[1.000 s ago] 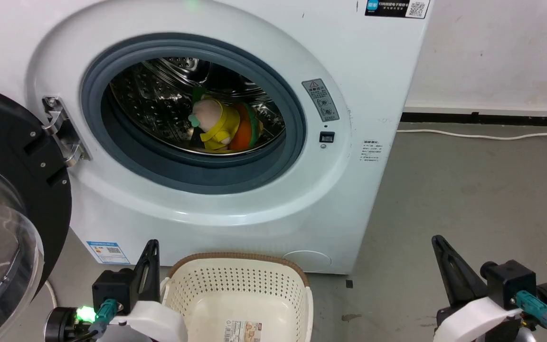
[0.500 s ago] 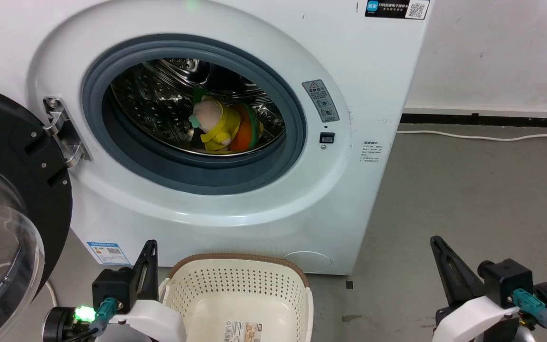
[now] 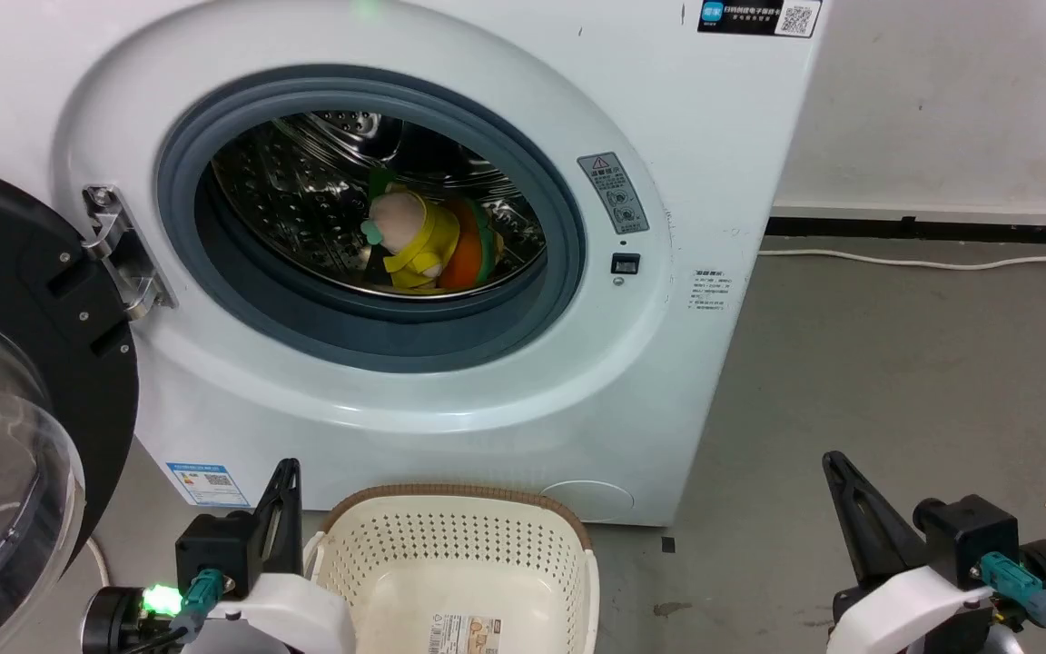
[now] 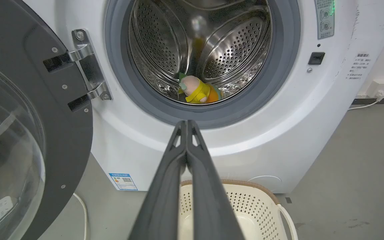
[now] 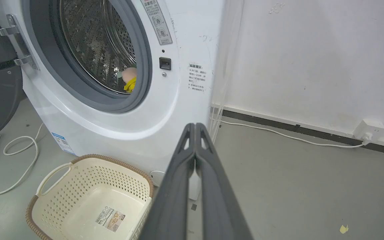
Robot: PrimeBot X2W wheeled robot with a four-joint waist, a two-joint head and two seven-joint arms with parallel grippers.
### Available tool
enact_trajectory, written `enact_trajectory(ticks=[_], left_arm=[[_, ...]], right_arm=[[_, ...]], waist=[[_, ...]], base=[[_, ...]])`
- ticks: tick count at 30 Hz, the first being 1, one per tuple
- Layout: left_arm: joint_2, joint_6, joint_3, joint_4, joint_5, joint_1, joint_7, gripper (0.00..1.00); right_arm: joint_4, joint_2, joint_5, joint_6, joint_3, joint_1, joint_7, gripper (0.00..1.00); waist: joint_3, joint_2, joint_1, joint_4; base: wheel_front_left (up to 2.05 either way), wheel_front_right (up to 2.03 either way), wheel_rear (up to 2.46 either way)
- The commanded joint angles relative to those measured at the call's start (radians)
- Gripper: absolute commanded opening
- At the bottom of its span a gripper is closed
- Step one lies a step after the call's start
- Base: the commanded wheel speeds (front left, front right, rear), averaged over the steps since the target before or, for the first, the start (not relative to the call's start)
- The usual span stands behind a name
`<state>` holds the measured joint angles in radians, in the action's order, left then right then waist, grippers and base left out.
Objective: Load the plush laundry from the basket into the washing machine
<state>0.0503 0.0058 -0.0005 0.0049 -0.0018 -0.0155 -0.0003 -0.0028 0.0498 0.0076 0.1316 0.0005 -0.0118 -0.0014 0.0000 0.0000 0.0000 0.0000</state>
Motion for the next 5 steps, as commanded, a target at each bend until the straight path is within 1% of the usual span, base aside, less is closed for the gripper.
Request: enact_trajectory(ticks=[1, 5], left_arm=[[0.0, -0.006, 0.0, -0.005, 0.002, 0.015, 0.0, 0.0], [0.0, -0.006, 0.0, -0.005, 0.002, 0.015, 0.0, 0.0]], right_arm=[[0.003, 0.0, -0.008, -0.001, 0.0, 0.012, 0.001, 0.0], [0.003, 0.0, -0.008, -0.001, 0.0, 0.012, 0.001, 0.0]], waist=[[0.0, 0.0, 0.0, 0.0], [0.0, 0.0, 0.0, 0.0]], base=[[0.0, 0.0, 0.0], [0.0, 0.0, 0.0]])
